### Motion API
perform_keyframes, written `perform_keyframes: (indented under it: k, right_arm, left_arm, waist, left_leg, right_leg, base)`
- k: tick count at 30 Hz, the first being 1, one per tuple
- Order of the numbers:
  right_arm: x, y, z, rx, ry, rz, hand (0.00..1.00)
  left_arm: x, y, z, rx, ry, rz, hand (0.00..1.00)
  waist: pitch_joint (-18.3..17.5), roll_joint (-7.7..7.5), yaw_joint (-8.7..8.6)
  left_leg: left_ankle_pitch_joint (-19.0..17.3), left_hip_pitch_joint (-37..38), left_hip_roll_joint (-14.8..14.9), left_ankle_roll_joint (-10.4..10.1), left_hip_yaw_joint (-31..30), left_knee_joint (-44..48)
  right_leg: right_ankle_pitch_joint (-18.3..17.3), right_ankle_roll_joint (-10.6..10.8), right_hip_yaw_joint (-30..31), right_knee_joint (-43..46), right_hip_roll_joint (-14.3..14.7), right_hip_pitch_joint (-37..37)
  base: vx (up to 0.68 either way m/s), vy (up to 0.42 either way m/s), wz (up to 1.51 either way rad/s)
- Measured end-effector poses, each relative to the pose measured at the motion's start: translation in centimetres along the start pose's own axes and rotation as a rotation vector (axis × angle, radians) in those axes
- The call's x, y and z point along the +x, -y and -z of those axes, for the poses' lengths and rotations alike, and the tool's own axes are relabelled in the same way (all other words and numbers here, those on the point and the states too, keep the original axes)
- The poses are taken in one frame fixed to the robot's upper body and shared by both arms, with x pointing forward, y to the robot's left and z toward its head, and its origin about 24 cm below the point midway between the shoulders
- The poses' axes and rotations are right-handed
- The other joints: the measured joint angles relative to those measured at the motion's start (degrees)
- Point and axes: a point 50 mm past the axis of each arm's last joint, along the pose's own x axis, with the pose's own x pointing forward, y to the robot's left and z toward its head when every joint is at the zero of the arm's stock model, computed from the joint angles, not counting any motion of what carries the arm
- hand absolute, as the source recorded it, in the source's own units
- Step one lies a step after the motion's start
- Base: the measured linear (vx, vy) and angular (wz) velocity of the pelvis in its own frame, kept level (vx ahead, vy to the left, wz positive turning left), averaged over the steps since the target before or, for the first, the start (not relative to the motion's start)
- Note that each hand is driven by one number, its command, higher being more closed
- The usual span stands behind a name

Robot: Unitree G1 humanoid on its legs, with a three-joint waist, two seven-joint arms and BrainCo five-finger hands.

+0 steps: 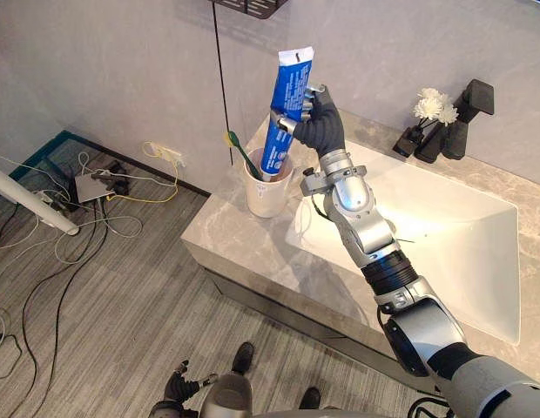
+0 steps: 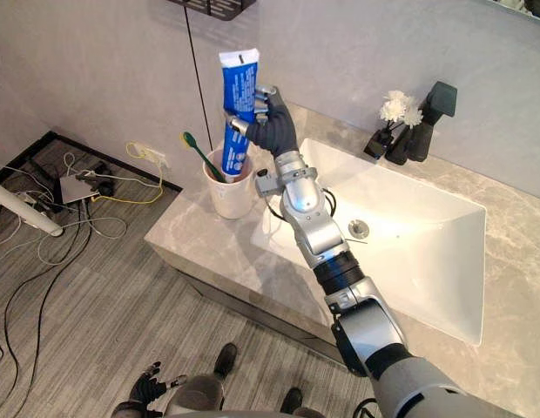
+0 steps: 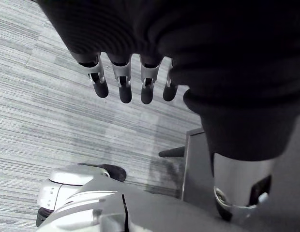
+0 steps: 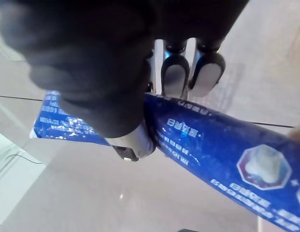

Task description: Organize washtable

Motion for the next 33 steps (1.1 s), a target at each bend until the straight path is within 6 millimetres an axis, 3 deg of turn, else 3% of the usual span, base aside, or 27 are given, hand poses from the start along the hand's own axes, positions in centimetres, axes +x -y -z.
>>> perform_keyframes:
  k: [10, 15, 16, 33]
  right_arm:
    - [-0.1, -0.5, 0.1, -0.017, -0.002, -0.03, 1.0]
    - [-0.9, -0.8, 1.1, -0.029, -0.035, -0.046, 1.0]
    - [-0.9, -0.8, 1.1, -0.027, -0.035, -0.043, 0.0]
    - [-2.0, -0.4, 1.9, -0.02, -0.055, -0.014, 0.0]
  left_arm:
    - [0.0, 0.1, 0.0, 0.004, 0.001, 0.001, 0.0]
    - [0.0, 0.1, 0.0, 0.004, 0.001, 0.0, 0.0]
    - [0.0, 0.1, 0.0, 0.004, 0.001, 0.0, 0.0]
    - [0.0, 0.0, 0.1, 0.005, -0.009, -0.002, 0.0]
  waist:
    - [0.1, 0.16, -0.09]
    - [0.1, 0.15, -0.05]
    - [0.1, 0.16, -0.09]
    - [0.1, 0.19, -0.36]
  left_leg:
    - [0.0, 0.0, -0.1, 0.0, -0.6, 0.0]
    - [0.0, 0.0, -0.2, 0.0, -1.4, 0.0]
    - [0.0, 0.0, -0.2, 0.0, -1.4, 0.0]
    - [0.0, 0.6, -0.2, 0.0, -1.5, 0.0]
  right_leg:
    - [0.0, 0.0, -0.1, 0.0, 0.0, 0.1]
    - [0.0, 0.0, -0.6, 0.1, 0.0, 0.3]
    - [0.0, 0.0, -0.6, 0.1, 0.0, 0.3]
    - [0.0, 0.0, -0.6, 0.1, 0.0, 1.0]
  base:
    - [0.0, 0.0, 0.0]
    - [-0.01, -0.002, 0.05]
    - [0.0, 0.0, 0.0]
    - [0.0, 0.0, 0.0]
